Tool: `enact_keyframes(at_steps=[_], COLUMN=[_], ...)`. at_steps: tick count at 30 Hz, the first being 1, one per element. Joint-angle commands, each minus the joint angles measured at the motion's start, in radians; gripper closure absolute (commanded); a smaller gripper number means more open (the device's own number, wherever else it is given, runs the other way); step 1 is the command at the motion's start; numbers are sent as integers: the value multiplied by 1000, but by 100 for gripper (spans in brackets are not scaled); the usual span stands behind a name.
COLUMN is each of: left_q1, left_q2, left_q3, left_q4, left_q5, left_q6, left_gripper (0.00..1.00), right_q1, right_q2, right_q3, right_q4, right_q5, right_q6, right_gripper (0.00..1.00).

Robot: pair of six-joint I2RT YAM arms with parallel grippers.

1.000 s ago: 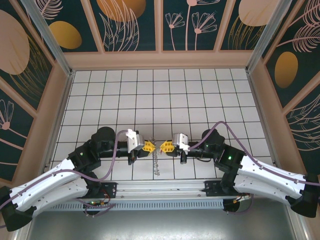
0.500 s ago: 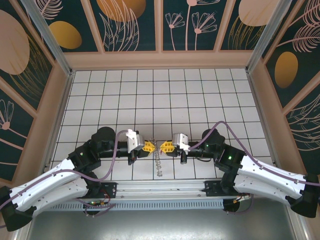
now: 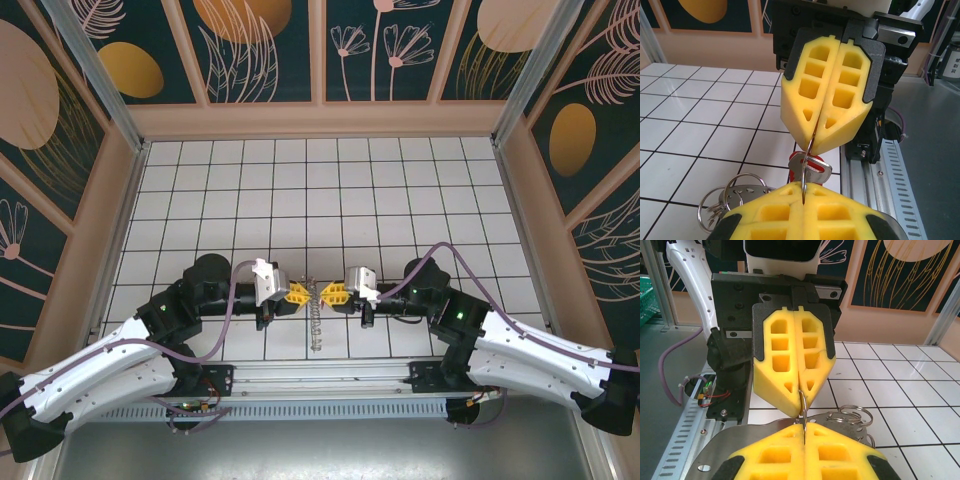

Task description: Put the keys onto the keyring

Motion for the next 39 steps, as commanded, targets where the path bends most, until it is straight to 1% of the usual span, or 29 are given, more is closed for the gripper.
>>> enact_keyframes(at_steps=[1,30,39], left_q1=[-3,-5,-14], left_q2=[-1,-1,5], left_q3=[24,25,24], left_q4=[25,23,23], left_q5=[-13,-11,2], left_q6=[13,15,19], left_gripper=[100,100,100], right_q1=[-3,-17,-21], right_q2=[-15,-20,-5], right_q3=[29,18,22], right_q4=[4,17,23], right_q5=[-22,2,-27], right_q6=[5,7,7], right_gripper=[100,100,100])
